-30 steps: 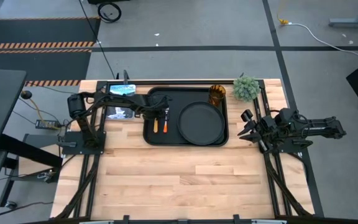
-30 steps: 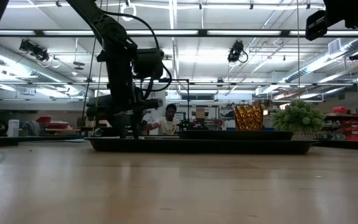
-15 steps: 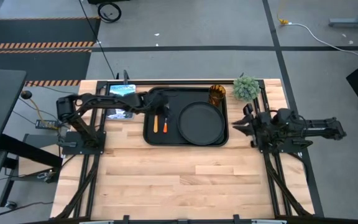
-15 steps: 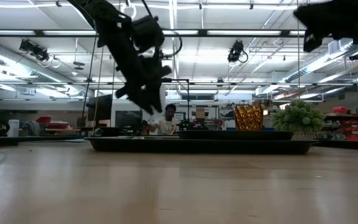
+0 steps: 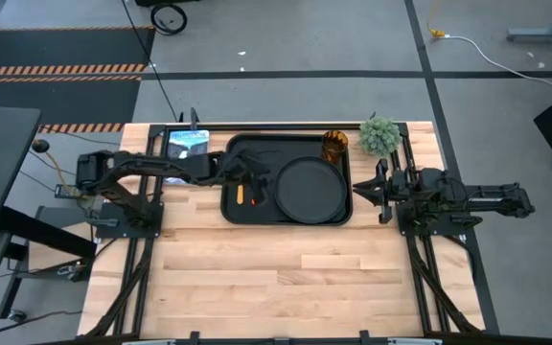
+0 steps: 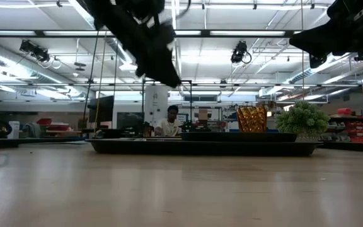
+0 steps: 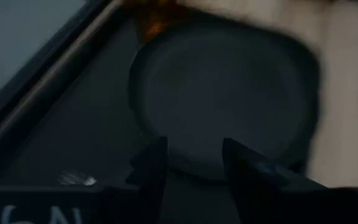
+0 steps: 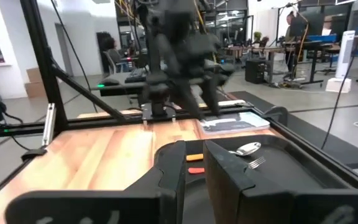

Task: Pick and place plate/cup/fork/spoon on tray
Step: Return to Home Position

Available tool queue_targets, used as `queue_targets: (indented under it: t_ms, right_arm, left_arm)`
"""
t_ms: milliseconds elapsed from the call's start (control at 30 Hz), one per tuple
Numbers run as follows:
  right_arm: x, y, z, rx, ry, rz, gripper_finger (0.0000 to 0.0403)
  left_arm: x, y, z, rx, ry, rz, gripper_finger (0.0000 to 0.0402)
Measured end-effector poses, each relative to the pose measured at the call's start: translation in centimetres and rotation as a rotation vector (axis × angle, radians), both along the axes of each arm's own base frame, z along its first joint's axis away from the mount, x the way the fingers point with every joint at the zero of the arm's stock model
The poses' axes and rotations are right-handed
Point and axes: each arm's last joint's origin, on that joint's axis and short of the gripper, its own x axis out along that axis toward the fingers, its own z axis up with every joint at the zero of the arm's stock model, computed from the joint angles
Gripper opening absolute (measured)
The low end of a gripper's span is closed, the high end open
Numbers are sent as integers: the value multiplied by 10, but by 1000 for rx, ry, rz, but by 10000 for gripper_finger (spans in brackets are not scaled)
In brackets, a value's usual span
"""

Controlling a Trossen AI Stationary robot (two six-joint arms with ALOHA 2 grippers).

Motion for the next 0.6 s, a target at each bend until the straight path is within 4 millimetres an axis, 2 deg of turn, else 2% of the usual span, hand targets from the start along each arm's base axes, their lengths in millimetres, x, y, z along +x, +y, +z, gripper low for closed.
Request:
queue_targets:
  t_ms: [167, 333, 433, 600]
  right_arm:
    - [0, -1, 0, -22, 0, -20, 64]
    - [0, -1, -1, -5, 6, -26, 64]
    - [0, -1, 0, 16, -4, -35, 64]
    - [0, -2, 1, 60, -21, -50, 64]
  left_arm:
    - [-17, -19, 33, 20, -69, -65, 162]
    - [-37, -36, 50, 25, -53, -118, 162]
    - [-44, -49, 50, 14, -7, -160, 162]
    - [-56, -74, 33, 15, 54, -253, 162]
